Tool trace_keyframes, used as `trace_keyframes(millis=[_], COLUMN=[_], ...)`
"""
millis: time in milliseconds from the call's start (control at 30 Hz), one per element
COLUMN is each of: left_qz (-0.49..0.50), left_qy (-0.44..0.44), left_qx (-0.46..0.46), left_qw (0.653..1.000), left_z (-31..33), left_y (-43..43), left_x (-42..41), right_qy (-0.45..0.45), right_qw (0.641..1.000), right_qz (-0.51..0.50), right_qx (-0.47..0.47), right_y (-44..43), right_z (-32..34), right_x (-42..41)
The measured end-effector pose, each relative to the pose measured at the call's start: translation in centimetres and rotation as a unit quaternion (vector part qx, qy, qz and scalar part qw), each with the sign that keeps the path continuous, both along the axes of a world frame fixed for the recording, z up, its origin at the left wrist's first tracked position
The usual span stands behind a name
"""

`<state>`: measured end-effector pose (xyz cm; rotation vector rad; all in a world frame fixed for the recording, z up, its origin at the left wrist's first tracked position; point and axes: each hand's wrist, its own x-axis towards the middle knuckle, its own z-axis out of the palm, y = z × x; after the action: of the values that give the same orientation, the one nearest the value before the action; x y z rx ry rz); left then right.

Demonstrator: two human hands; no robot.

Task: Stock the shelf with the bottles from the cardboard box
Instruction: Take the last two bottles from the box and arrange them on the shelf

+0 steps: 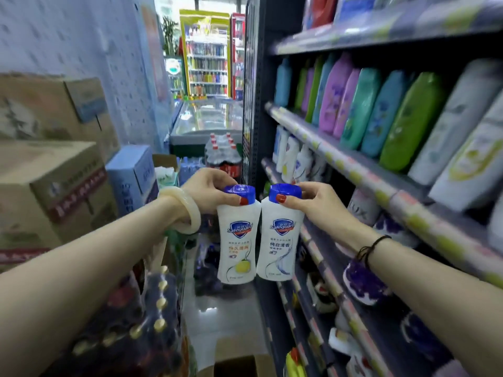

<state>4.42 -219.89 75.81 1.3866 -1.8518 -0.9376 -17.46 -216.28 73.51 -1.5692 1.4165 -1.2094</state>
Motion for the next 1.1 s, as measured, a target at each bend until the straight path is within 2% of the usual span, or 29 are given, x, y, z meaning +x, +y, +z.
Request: trace_keyframes(millis=[300, 500, 833, 967, 1100], left_qz=[-0.07, -0.15, -0.301, -0.355, -0.401], left_qy=[0.027, 0.027, 0.03, 0.048, 0.057], left_qx=[-0.034, -0.077, -0.152, -0.149, -0.157], left_qw=[0.997, 0.985, 0.941, 0.922, 0.901], left_z=[10.3, 14.9, 19.9, 21.3, 22.2], left_y=[5.4, 8.5, 14.9, 18.1, 21.8], left_x=[-2.2, -4.2, -9.6, -11.6, -13.3], right_qy=[0.026, 0.038, 0.049, 0.08, 0.071], right_qw=[0.997, 0.988, 0.961, 0.945, 0.938], right_qz=[-0.036, -0.12, -0.237, -0.282, -0.306], right_qx=[-0.058, -0.086, -0.132, -0.142, -0.146], right_y=[7.1, 12.7, 25.1, 30.4, 35.6], right_z=[10.3, 14.5, 19.6, 21.1, 21.9], right_x=[-1.6, -3.1, -5.5, -6.2, -6.4])
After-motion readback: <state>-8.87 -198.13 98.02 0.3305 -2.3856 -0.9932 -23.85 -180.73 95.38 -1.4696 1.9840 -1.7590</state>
